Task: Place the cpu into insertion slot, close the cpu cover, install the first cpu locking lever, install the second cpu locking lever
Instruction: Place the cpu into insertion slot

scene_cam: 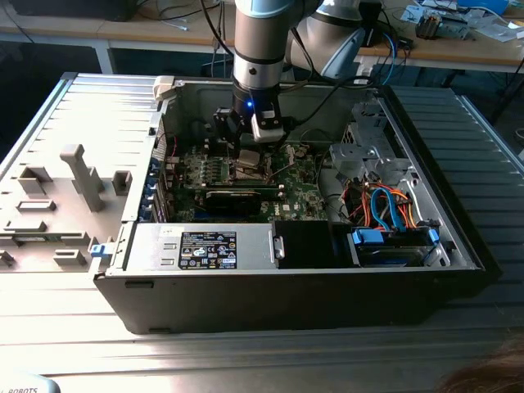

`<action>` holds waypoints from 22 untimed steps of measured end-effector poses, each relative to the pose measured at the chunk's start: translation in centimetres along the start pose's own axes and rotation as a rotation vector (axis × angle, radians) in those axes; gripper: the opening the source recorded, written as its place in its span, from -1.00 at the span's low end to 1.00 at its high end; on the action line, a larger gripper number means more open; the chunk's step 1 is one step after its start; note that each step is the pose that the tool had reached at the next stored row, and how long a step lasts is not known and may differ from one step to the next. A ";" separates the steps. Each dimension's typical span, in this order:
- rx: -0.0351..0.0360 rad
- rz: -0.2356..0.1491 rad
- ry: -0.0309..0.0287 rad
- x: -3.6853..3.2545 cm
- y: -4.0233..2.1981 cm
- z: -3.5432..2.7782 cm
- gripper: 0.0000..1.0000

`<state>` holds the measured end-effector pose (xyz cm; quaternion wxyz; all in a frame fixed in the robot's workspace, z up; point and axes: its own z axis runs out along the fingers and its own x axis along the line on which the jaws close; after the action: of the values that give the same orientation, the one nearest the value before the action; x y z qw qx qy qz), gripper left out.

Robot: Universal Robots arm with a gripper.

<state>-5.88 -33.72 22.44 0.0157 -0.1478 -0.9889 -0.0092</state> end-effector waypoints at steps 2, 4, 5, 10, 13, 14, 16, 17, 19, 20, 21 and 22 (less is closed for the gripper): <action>-0.0002 0.005 -0.0001 0.00 0.00 0.00 0.08; -0.0004 0.013 -0.0002 0.00 0.00 0.00 0.08; -0.0005 0.015 -0.0002 0.00 0.00 0.00 0.08; -0.0011 0.030 -0.0004 0.00 0.00 0.01 0.08; -0.0014 0.040 -0.0006 0.00 0.00 0.01 0.08; -0.0015 0.044 -0.0007 0.00 0.00 0.01 0.08; -0.0017 0.049 -0.0007 0.00 0.00 0.02 0.08; -0.0018 0.051 -0.0007 0.00 0.00 0.02 0.08; -0.0020 0.057 -0.0008 0.00 0.00 0.02 0.08; -0.0021 0.059 -0.0009 0.00 0.00 0.02 0.08; -0.0022 0.063 -0.0009 0.00 0.00 0.02 0.08; -0.0023 0.066 -0.0009 0.00 0.00 0.02 0.08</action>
<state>-5.88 -33.71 22.42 0.0154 -0.1803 -0.9834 -0.0098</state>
